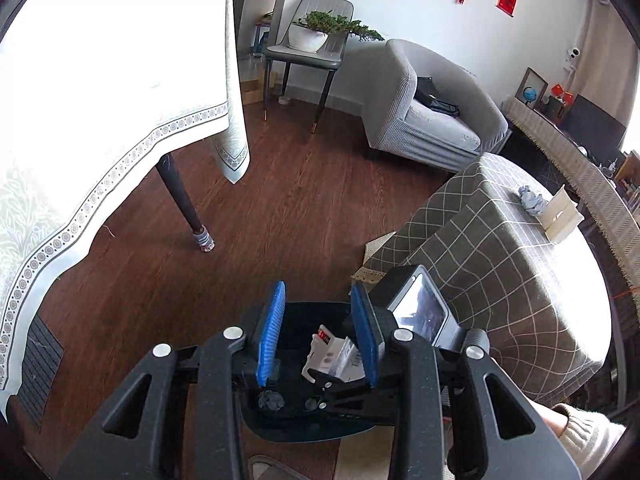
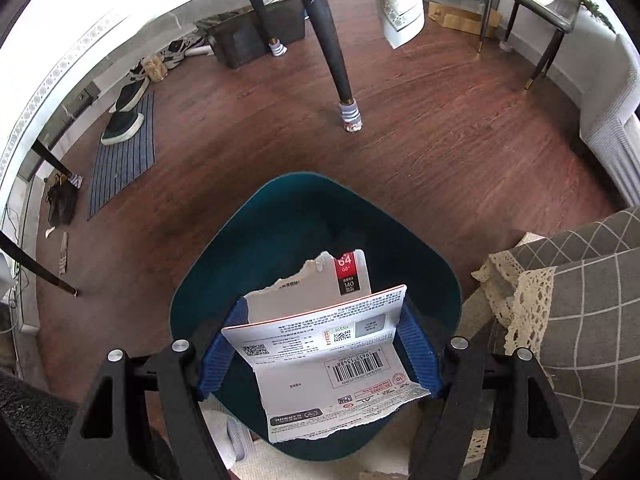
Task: Collect trash
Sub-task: 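Open right tool to drop the barcode carton into the bin, then move both open tools back over the table toward the remaining items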
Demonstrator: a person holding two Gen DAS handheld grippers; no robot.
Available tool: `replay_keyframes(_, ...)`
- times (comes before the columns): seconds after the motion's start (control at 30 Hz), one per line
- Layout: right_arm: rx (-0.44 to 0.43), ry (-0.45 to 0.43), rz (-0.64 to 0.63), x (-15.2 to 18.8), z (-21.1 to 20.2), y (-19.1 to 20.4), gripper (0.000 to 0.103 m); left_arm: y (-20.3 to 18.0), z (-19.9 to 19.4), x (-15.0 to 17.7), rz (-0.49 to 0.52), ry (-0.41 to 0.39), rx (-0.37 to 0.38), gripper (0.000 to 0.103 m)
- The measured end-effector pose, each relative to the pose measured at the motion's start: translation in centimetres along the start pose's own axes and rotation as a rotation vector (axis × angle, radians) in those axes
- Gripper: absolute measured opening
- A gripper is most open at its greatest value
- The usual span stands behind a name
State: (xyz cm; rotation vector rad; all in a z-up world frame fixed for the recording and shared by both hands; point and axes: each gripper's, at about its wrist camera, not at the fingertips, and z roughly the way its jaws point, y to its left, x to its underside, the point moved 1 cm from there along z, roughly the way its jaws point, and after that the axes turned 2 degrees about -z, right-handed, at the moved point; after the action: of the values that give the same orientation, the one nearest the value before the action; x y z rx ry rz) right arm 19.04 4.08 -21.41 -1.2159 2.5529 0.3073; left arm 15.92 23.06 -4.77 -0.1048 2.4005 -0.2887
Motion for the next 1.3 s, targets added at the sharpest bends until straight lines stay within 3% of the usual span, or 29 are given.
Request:
replay_keyframes(0.57,0.013,-0.042,-0.044,1.9,-3.2,-0.6,0.083,-1.3,-1.9,-2.6,-0.042,-0.081,0.041,0.036)
replay_keyframes(0.77,-0.008,-0.099,-0.056,2.8,-6.3,-1.3,0.083,-3.1,-1.8,-3.3,-0.034,-0.104,0.044,0.036)
replay_keyframes(0.93,-0.011,-0.181,-0.065,3.4,-9.6,-1.6,0.077,-4.6,-1.6,-4.0,-0.035,-0.121,0.067,0.036)
replay_keyframes(1.3,0.008,-0.323,-0.061,5.1,-16.3,-3.4,0.072,-7.8,0.8,-4.3,-0.011,-0.088,0.077,0.039)
